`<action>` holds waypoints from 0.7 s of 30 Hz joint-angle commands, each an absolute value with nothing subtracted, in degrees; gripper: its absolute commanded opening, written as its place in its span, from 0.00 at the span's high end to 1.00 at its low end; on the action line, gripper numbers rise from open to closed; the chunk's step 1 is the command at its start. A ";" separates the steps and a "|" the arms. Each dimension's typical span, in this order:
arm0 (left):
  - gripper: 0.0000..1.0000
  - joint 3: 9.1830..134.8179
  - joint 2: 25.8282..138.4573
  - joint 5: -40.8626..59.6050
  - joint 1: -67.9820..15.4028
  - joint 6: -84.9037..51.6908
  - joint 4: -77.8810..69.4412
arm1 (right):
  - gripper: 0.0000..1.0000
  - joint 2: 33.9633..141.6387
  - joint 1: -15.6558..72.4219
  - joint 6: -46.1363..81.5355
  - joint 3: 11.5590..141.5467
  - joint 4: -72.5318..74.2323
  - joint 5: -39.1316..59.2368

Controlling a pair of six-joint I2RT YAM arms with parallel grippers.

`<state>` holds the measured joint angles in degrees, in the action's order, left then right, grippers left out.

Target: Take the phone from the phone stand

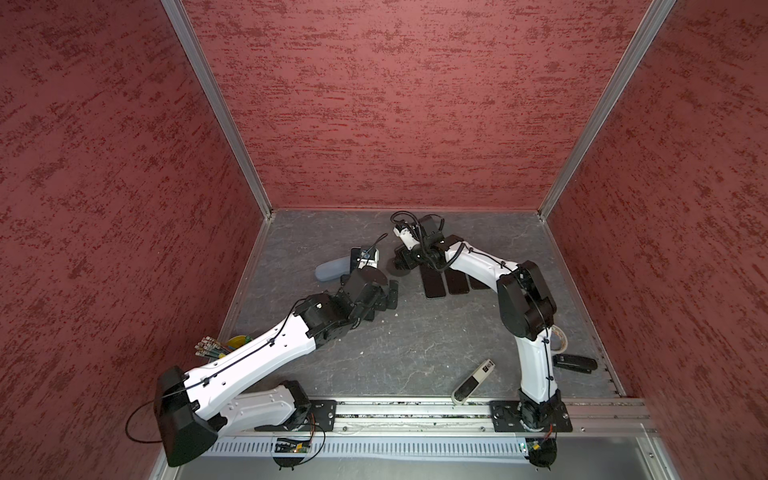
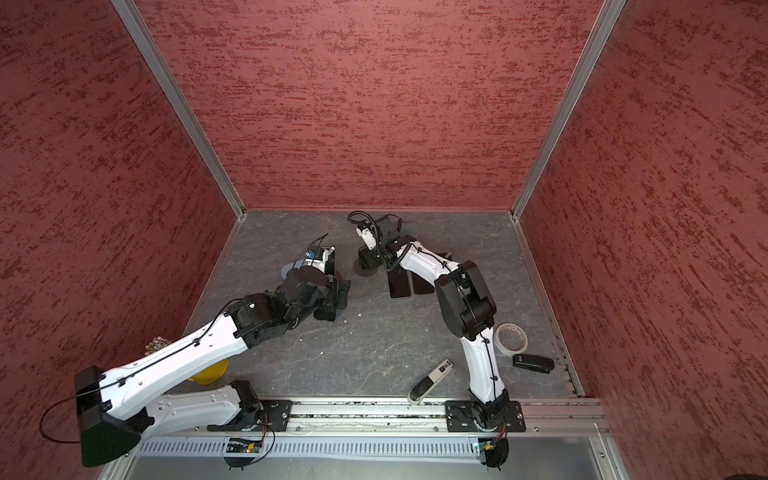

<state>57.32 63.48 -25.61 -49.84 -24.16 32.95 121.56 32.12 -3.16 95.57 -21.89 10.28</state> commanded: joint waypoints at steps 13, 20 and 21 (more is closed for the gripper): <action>0.00 53.62 56.81 -24.61 -47.64 -24.37 32.43 | 0.49 132.09 33.93 -0.18 112.31 -24.13 4.43; 0.01 52.50 55.02 -24.58 -47.11 -24.87 32.95 | 0.48 135.82 34.06 -0.94 117.86 -27.39 2.51; 0.00 52.39 54.90 -24.61 -47.11 -25.00 33.02 | 0.48 136.16 34.10 -1.10 118.28 -27.66 2.27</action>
<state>53.10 55.77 -24.93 -47.44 -24.29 32.60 135.35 33.95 -1.43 115.70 -26.15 4.58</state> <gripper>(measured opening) 0.995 0.604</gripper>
